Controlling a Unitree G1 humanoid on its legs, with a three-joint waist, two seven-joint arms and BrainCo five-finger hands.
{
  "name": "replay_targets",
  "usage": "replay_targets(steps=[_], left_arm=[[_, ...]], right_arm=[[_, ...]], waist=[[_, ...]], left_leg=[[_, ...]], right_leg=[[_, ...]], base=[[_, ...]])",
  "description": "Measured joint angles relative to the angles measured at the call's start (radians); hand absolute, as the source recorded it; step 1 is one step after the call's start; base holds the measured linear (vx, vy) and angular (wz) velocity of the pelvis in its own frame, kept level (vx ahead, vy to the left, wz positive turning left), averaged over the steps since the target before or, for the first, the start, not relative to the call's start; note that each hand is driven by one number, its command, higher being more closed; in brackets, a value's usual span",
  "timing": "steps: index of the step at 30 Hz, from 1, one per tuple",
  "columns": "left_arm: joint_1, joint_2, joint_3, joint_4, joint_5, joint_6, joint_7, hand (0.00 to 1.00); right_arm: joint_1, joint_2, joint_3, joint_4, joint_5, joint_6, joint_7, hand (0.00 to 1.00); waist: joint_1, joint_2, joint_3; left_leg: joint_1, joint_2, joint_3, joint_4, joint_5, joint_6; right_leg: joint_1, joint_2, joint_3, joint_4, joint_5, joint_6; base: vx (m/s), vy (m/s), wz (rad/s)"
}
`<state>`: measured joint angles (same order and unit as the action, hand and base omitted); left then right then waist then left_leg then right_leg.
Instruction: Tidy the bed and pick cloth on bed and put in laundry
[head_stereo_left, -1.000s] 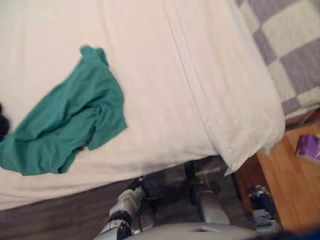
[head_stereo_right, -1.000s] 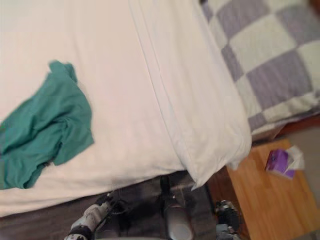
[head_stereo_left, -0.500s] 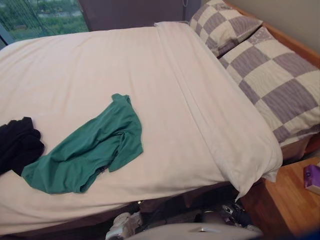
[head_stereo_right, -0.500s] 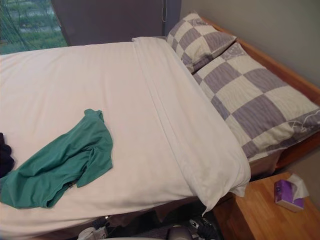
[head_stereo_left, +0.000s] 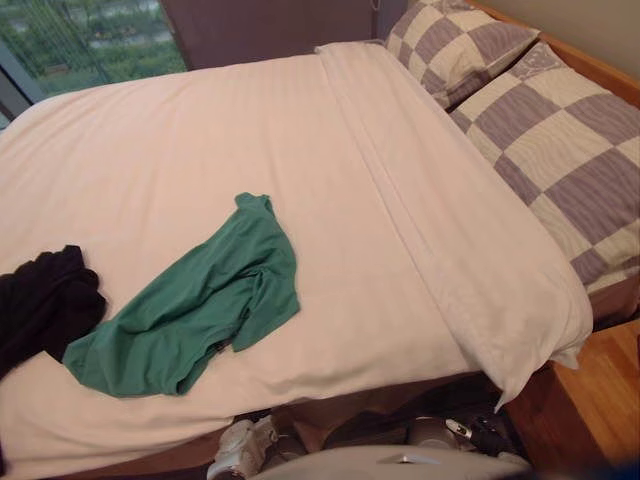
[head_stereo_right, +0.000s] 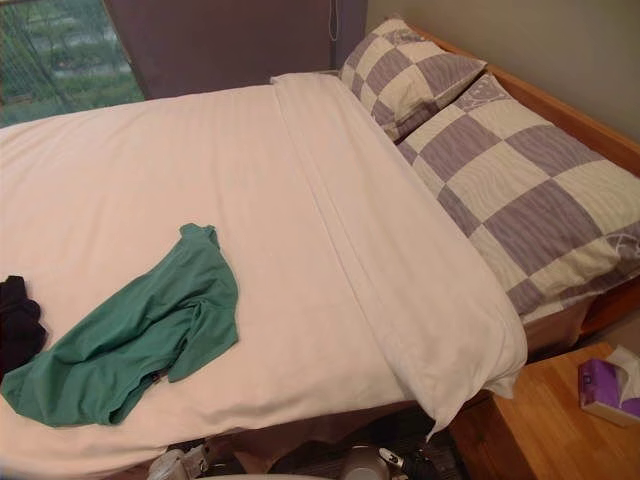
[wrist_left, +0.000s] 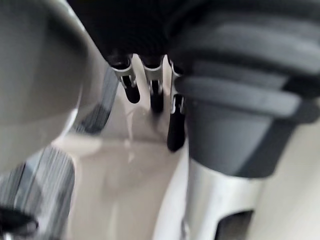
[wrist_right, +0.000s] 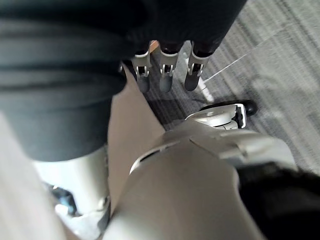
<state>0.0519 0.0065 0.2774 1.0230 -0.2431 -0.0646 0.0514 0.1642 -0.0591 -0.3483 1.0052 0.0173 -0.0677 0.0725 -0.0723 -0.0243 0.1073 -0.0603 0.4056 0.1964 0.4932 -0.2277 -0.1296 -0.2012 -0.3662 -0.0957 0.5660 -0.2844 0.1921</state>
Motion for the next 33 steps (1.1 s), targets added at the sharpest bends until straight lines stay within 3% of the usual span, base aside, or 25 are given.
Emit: replay_targets(steps=[1, 2, 3, 4, 6, 7, 10, 11, 13, 14, 16, 17, 18, 19, 20, 22, 24, 25, 26, 27, 28, 29, 30, 31, 33], left_arm=[[0.002, -0.032, 0.002, -0.007, -0.001, -0.02, 0.006, 0.0], [0.008, -0.059, 0.003, -0.011, -0.005, -0.029, 0.029, 0.0], [0.011, -0.062, 0.01, -0.013, -0.014, -0.029, 0.041, 0.0], [0.027, -0.047, 0.047, -0.027, -0.042, -0.027, 0.074, 0.0], [0.057, -0.009, 0.07, -0.01, -0.055, -0.007, 0.109, 0.0], [0.07, 0.023, 0.075, 0.023, -0.058, 0.025, 0.118, 0.0], [0.071, 0.036, 0.033, 0.024, -0.058, 0.058, 0.13, 0.0], [0.065, 0.039, 0.0, 0.025, -0.058, 0.085, 0.131, 0.0], [0.062, 0.043, -0.033, 0.021, -0.049, 0.107, 0.125, 0.0], [0.058, 0.044, -0.044, 0.015, -0.05, 0.121, 0.129, 0.0], [0.053, 0.05, -0.014, -0.015, -0.073, 0.128, 0.154, 0.0], [0.048, 0.041, 0.008, -0.052, -0.083, 0.128, 0.154, 0.0], [0.047, 0.028, 0.011, -0.08, -0.085, 0.122, 0.148, 0.0], [0.049, 0.018, 0.01, -0.09, -0.083, 0.117, 0.145, 0.0], [0.056, 0.005, 0.01, -0.093, -0.081, 0.105, 0.143, 0.0], [0.062, 0.001, 0.009, -0.087, -0.077, 0.095, 0.141, 0.0], [0.067, -0.005, 0.034, -0.06, -0.083, 0.061, 0.141, 0.0], [0.066, -0.009, 0.049, -0.052, -0.089, 0.051, 0.142, 0.0], [0.067, -0.012, 0.073, -0.048, -0.088, 0.034, 0.142, 0.0], [0.067, -0.007, 0.075, -0.045, -0.086, 0.03, 0.141, 0.0], [0.067, 0.003, 0.085, -0.052, -0.089, 0.009, 0.127, 0.0], [0.061, 0.008, 0.089, -0.046, -0.085, 0.006, 0.118, 0.0], [0.058, 0.005, 0.089, -0.045, -0.08, 0.006, 0.118, 0.0], [0.049, 0.004, 0.078, -0.017, -0.04, 0.0, 0.118, 0.0], [0.047, 0.008, 0.058, -0.017, -0.004, 0.004, 0.118, 0.0]], right_arm=[[0.033, 0.001, -0.013, -0.022, -0.002, -0.005, -0.017, 0.0], [0.052, 0.002, -0.035, -0.028, -0.012, -0.013, -0.03, 0.0], [0.048, -0.001, -0.044, -0.023, -0.021, -0.016, -0.036, 0.0], [0.026, 0.022, -0.053, 0.01, -0.052, -0.016, -0.034, 0.0], [0.024, 0.009, -0.002, 0.018, -0.105, -0.019, -0.029, 0.0], [0.021, 0.016, 0.018, 0.023, -0.113, -0.022, -0.024, 0.0], [0.006, 0.008, 0.052, 0.047, -0.125, -0.016, -0.017, 0.0], [-0.012, -0.003, 0.09, 0.059, -0.127, -0.016, -0.018, 0.0], [-0.014, -0.008, 0.101, 0.062, -0.12, -0.021, -0.019, 0.0], [-0.019, -0.025, 0.151, 0.063, -0.119, -0.028, -0.017, 0.0], [-0.032, -0.027, 0.241, 0.037, -0.121, -0.027, -0.014, 0.0], [-0.035, -0.043, 0.289, 0.006, -0.131, -0.024, -0.014, 0.0], [-0.054, -0.068, 0.315, -0.025, -0.138, -0.018, -0.023, 0.0], [-0.059, -0.077, 0.326, -0.037, -0.139, -0.013, -0.033, 0.0], [-0.078, -0.078, 0.325, -0.05, -0.135, 0.006, -0.05, 0.0], [-0.095, -0.06, 0.328, -0.056, -0.111, 0.012, -0.058, 0.0], [-0.093, -0.031, 0.324, -0.075, -0.099, 0.002, -0.058, 0.0], [-0.093, -0.03, 0.323, -0.073, -0.101, -0.001, -0.058, 0.0], [-0.108, -0.026, 0.323, -0.062, -0.11, -0.001, -0.057, 0.0], [-0.113, -0.019, 0.326, -0.061, -0.11, -0.004, -0.054, 0.0], [-0.106, 0.0, 0.324, -0.051, -0.122, -0.006, -0.055, 0.0], [-0.102, 0.005, 0.323, -0.037, -0.124, -0.008, -0.055, 0.0], [-0.103, 0.003, 0.323, -0.032, -0.127, -0.011, -0.055, 0.0], [-0.117, 0.014, 0.32, -0.02, -0.149, -0.031, -0.062, 0.0], [-0.118, 0.015, 0.318, -0.009, -0.168, -0.042, -0.07, 0.0]], waist=[[-0.001, 0.013, -0.006], [0.013, 0.05, -0.018], [0.015, 0.069, -0.018], [0.027, 0.038, -0.02], [0.033, 0.036, -0.033], [0.032, 0.026, -0.035], [0.031, 0.007, -0.037], [0.029, 0.005, -0.03], [0.02, 0.011, -0.031], [0.027, 0.018, -0.017], [0.057, -0.025, 0.001], [0.071, -0.025, 0.008], [0.079, -0.006, 0.028], [0.082, -0.002, 0.039], [0.081, 0.026, 0.039], [0.081, 0.031, 0.041], [0.079, 0.027, 0.042], [0.081, 0.026, 0.043], [0.085, 0.008, 0.049], [0.08, 0.001, 0.052], [0.08, -0.046, 0.054], [0.085, -0.045, 0.052], [0.086, -0.039, 0.049], [0.074, -0.01, 0.043], [0.064, -0.019, 0.041]], left_leg=[[0.013, -0.003, 0.051, -0.01, 0.008, -0.067], [0.024, -0.004, 0.103, -0.001, -0.026, -0.098], [0.027, 0.006, 0.126, -0.01, -0.057, -0.122], [0.05, -0.021, 0.196, -0.014, -0.068, -0.103], [0.099, -0.041, 0.25, -0.117, -0.039, -0.07], [0.117, -0.099, 0.281, -0.259, 0.022, -0.044], [0.109, -0.206, 0.282, -0.389, 0.081, 0.009], [0.103, -0.276, 0.267, -0.411, 0.101, 0.039], [0.123, -0.312, 0.223, -0.42, 0.117, 0.063], [0.117, -0.308, 0.189, -0.358, 0.103, 0.088], [0.039, -0.299, 0.207, -0.158, 0.07, 0.089], [-0.075, -0.261, 0.203, 0.068, 0.066, 0.081], [-0.165, -0.212, 0.179, 0.247, 0.1, 0.048], [-0.187, -0.2, 0.174, 0.296, 0.105, 0.034], [-0.171, -0.178, 0.196, 0.275, 0.079, 0.05], [-0.135, -0.144, 0.234, 0.171, 0.073, 0.074], [-0.054, -0.102, 0.197, -0.064, 0.151, 0.12], [-0.03, -0.124, 0.157, -0.108, 0.152, 0.093], [0.004, -0.19, 0.142, -0.161, 0.143, 0.081], [0.004, -0.205, 0.132, -0.164, 0.141, 0.078], [-0.001, -0.242, 0.077, -0.134, 0.126, 0.059], [-0.015, -0.249, 0.022, -0.088, 0.073, 0.043], [-0.015, -0.247, 0.017, -0.077, 0.043, 0.04], [-0.015, -0.232, 0.044, -0.057, -0.056, 0.004], [-0.022, -0.234, 0.049, -0.049, -0.058, 0.01]], right_leg=[[0.022, -0.042, -0.009, -0.067, 0.041, 0.027], [0.059, -0.044, -0.04, -0.161, 0.105, -0.019], [0.078, -0.049, -0.05, -0.195, 0.126, -0.05], [0.093, -0.078, -0.099, -0.211, 0.168, -0.067], [0.093, -0.015, -0.234, -0.149, 0.165, -0.065], [0.079, 0.07, -0.32, -0.066, 0.12, -0.102], [0.083, 0.163, -0.322, -0.042, 0.053, -0.083], [0.115, 0.135, -0.308, -0.071, 0.035, -0.09], [0.128, 0.1, -0.3, -0.032, 0.037, -0.094], [0.142, 0.095, -0.306, -0.029, -0.011, -0.139], [0.144, 0.098, -0.309, -0.126, 0.005, -0.135], [0.157, 0.08, -0.332, -0.148, -0.011, -0.126], [0.182, 0.082, -0.336, -0.16, -0.012, -0.122], [0.19, 0.076, -0.334, -0.161, -0.011, -0.121], [0.187, 0.052, -0.324, -0.151, -0.007, -0.113], [0.167, 0.022, -0.283, -0.117, -0.008, -0.111], [0.112, -0.028, -0.215, -0.061, -0.005, -0.104], [0.098, -0.038, -0.193, -0.057, 0.002, -0.089], [0.089, -0.05, -0.137, -0.075, 0.003, -0.04], [0.086, -0.049, -0.118, -0.073, 0.0, -0.035], [0.097, -0.076, -0.072, -0.102, 0.011, -0.031], [0.111, -0.083, -0.063, -0.139, 0.033, 0.01], [0.111, -0.08, -0.062, -0.147, 0.039, 0.02], [0.118, -0.068, -0.058, -0.18, 0.066, 0.035], [0.143, -0.058, -0.066, -0.249, 0.11, 0.025]], base=[[-0.14, 0.905, 0.37], [-0.12, 0.84, 0.34], [-0.12, 0.764, -0.16], [-0.06, 0.599, -0.62], [0.0, 0.536, -0.72], [0.03, 0.42, -0.32], [0.06, 0.317, 0.08], [0.05, 0.296, 0.52], [0.09, 0.157, 0.89], [0.11, 0.055, 0.9], [0.02, -0.002, 0.48], [-0.03, -0.015, 0.21], [-0.02, 0.053, 0.1], [0.01, 0.154, -0.11], [0.01, 0.208, -0.29], [0.03, 0.197, -0.42], [0.05, 0.282, -0.54], [0.03, 0.346, -0.58], [0.02, 0.252, -0.35], [0.01, 0.288, -0.26], [-0.02, 0.279, -0.19], [-0.03, 0.247, -0.3], [-0.04, 0.359, -0.37], [-0.06, 0.335, -0.23], [-0.09, 0.295, -0.19]])
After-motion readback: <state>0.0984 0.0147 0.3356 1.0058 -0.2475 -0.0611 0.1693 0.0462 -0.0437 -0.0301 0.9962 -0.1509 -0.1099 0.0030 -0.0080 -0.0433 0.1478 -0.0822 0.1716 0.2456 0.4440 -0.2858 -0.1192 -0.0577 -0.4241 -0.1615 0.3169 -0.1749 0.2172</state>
